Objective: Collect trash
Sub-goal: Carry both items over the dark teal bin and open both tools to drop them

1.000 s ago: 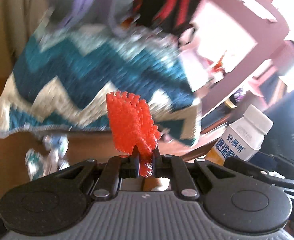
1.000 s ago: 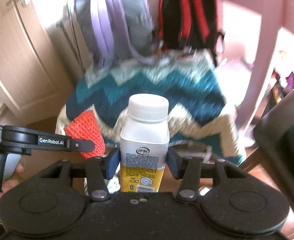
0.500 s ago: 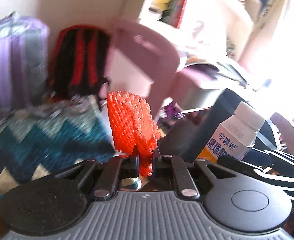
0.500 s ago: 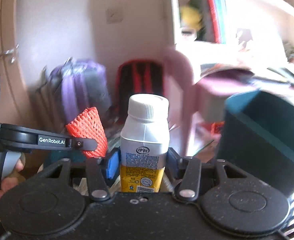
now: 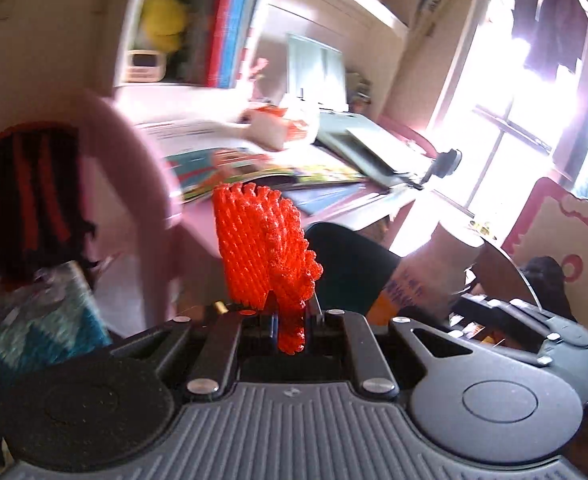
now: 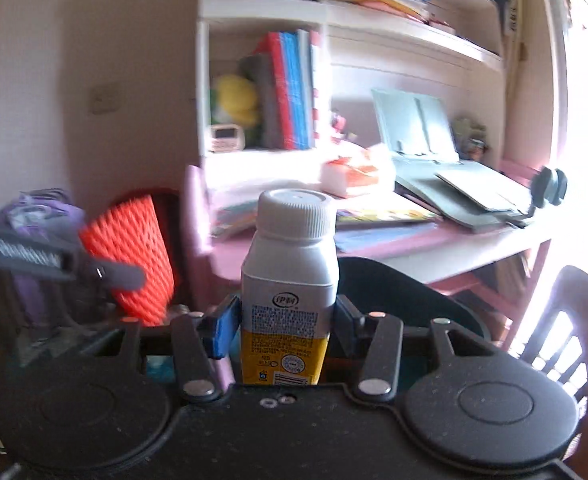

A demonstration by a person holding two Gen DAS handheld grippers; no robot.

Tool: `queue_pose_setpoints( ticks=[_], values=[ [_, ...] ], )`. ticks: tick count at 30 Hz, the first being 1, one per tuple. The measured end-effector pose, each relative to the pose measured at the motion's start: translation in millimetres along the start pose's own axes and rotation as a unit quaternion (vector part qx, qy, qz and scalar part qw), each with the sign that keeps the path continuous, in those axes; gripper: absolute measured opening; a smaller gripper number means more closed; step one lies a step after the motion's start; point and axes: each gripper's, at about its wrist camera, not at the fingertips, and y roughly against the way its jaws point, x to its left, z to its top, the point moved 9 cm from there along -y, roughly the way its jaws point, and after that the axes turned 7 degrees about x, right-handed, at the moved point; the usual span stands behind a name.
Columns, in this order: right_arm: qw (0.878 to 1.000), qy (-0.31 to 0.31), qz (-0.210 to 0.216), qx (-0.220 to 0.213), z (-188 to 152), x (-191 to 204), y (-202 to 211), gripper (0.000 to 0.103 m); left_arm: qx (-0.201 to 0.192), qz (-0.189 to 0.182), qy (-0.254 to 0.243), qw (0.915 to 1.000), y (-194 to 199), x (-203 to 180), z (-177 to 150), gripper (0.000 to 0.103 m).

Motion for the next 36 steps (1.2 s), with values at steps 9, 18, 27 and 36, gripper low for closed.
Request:
queue_pose_setpoints(
  ticks=[9,18,27,36],
  values=[
    [0.998,-0.012,-0.033,0.048,-19,-43,-38,0.049,0.056,-0.013,-0.038,0.9976,-82,-57,13,0.011],
    [0.994,-0.015,-0.038,0.098,-34,-53,-62,0.050,0.126,0.028,-0.069,0.9892,-148,-56,-3,0.011],
    [0.993,-0.011,-0.034,0.113,-37,-55,-68,0.054,0.156,0.031,-0.075,0.9844,-166,-58,-14,0.016],
    [0.994,-0.016,-0.031,0.101,-36,-57,-48,0.056,0.137,0.023,-0.065,0.9882,-149,-59,-12,0.048]
  ],
)
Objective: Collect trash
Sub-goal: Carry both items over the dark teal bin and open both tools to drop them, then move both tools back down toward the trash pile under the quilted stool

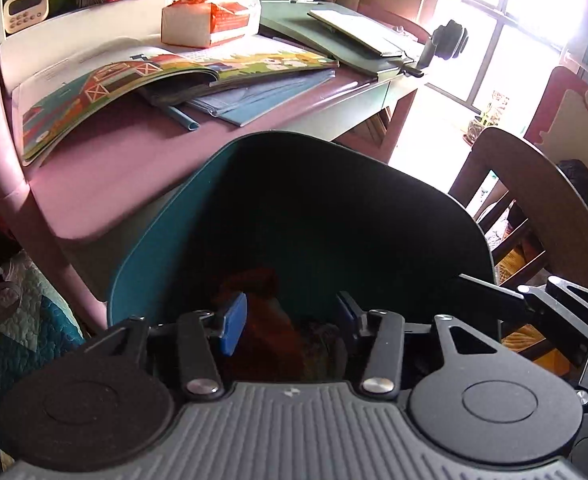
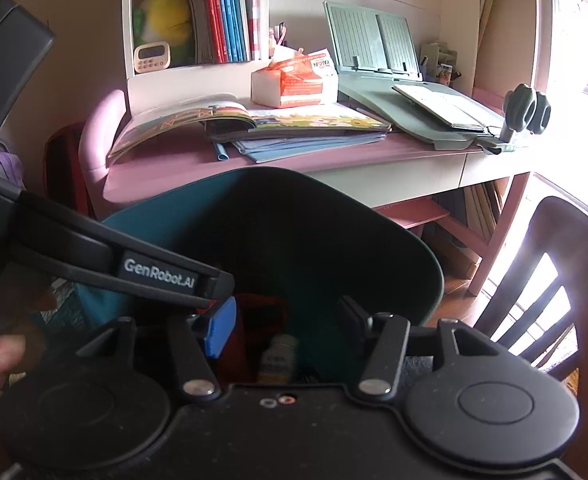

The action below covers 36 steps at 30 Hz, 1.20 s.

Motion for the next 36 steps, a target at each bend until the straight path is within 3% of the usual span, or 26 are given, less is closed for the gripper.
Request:
queue_pose_setpoints(
  ticks=[9,17,26,36],
  values=[
    [0.999,0.018,0.028,-0.032,3,24,50,0.058,-0.039,-0.012,0.005,0.9992,63,10,-13,0.048],
    [0.994,0.051,0.077,-0.050,3,78,85,0.059,-0.071,0.014,0.030,0.9969,127,49,-51,0.048],
    [0.984,0.097,0.140,-0.059,-4,164,111,0.059,-0.103,0.061,0.069,0.9904,187,113,-114,0.048],
    [0.963,0.151,0.219,-0.033,-31,277,105,0.059,-0.112,0.114,0.119,0.9799,233,195,-204,0.048]
  ],
)
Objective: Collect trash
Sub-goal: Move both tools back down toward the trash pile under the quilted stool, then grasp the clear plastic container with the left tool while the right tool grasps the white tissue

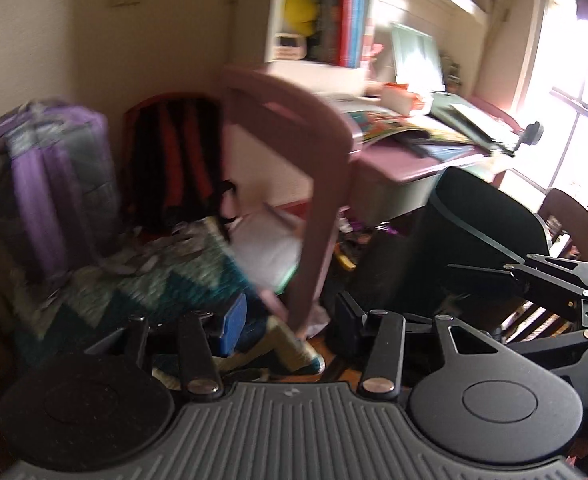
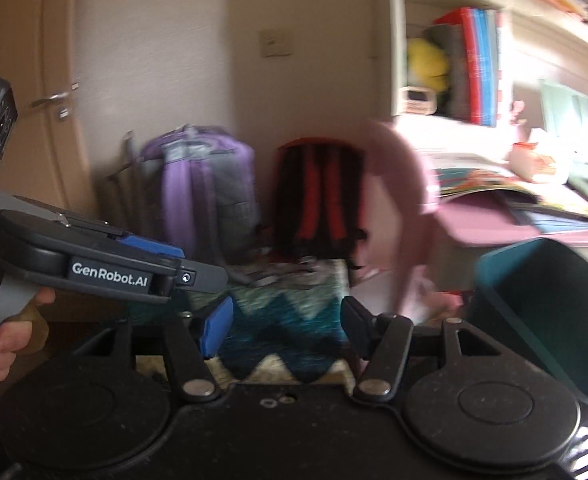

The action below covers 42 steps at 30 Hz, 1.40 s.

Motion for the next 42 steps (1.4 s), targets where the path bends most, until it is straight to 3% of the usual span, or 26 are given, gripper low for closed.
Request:
queue_pose_setpoints(
  ticks=[3,5,7,19,27,32,42],
  values=[
    [0.999,0.003,0.030,0.016,-9,28,-23,0.059,0.004,0.020,0.021,0.9996,4,37,-24,0.049],
    [0.998,0.006,0.051,0.032,-19,47,-43,0.060,0.007,0.035,0.033,0.9988,2,60,-39,0.060],
    [0.996,0.011,0.069,0.052,-32,64,-66,0.060,0.014,0.053,0.047,0.9974,-3,85,-57,0.062],
    [0.977,0.019,0.140,0.160,-122,132,-204,0.060,0.070,0.141,0.118,0.9805,-76,209,-153,0.082],
    [0.960,0.039,0.153,0.230,-198,158,-287,0.060,0.150,0.143,0.169,0.9636,-155,279,-215,0.083],
    [0.938,0.077,0.170,0.292,-258,179,-334,0.060,0.190,0.144,0.168,0.9566,-201,322,-250,0.083],
    [0.869,0.197,0.196,0.409,-389,227,-407,0.060,0.285,0.107,0.092,0.9482,-283,384,-334,0.083]
  ],
)
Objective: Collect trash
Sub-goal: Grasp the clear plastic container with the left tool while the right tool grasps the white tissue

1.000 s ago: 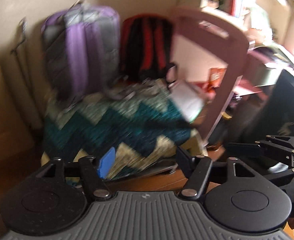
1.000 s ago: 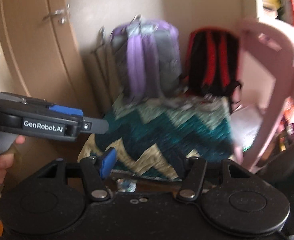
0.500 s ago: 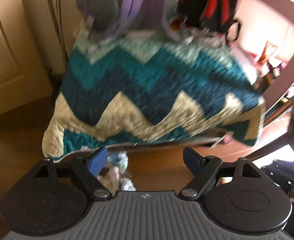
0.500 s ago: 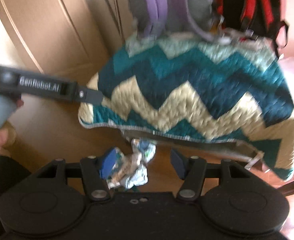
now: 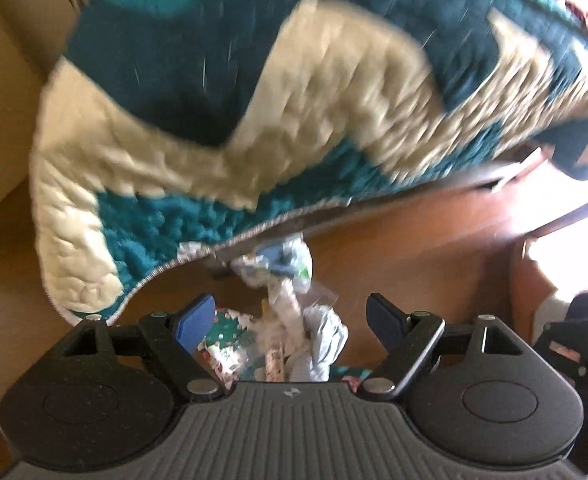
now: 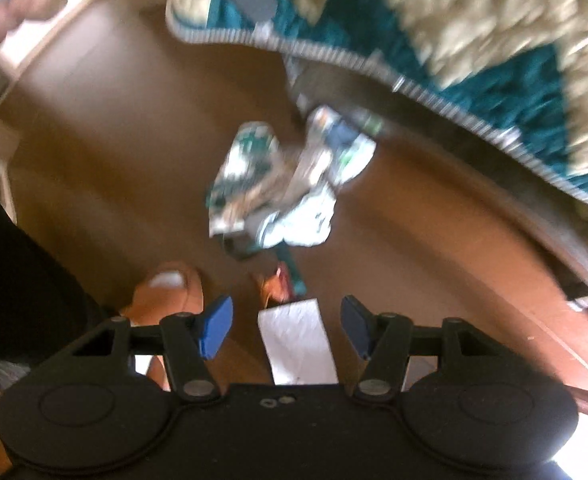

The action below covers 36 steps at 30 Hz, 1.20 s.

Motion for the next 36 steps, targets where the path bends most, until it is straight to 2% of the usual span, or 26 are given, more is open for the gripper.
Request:
queue_pose_setpoints(
  ticks=[6,10,17,24,28,31,36],
  values=[
    [0.995,0.062,0.002,0.075,-20,3,-76,0.059,0.032,-0.001,-0.039,0.9987,-66,15,-16,0.083],
    [0.990,0.101,-0.002,0.103,-32,3,-113,0.059,0.056,0.004,-0.071,0.9959,-111,17,-31,0.083],
    [0.976,0.176,-0.005,0.126,-45,14,-162,0.060,0.089,0.013,-0.166,0.9820,-177,6,-55,0.083],
    [0.967,0.216,-0.011,0.133,-43,23,-199,0.060,0.114,-0.002,-0.206,0.9718,-216,-7,-62,0.083],
    [0.964,0.226,-0.021,0.135,-42,20,-213,0.060,0.120,0.003,-0.198,0.9729,-232,-3,-56,0.083],
    [0.965,0.222,-0.024,0.138,-42,17,-220,0.060,0.131,-0.005,-0.170,0.9768,-242,4,-53,0.083],
    [0.964,0.236,-0.029,0.120,-42,20,-221,0.060,0.148,-0.028,-0.152,0.9769,-257,6,-52,0.083]
  ],
)
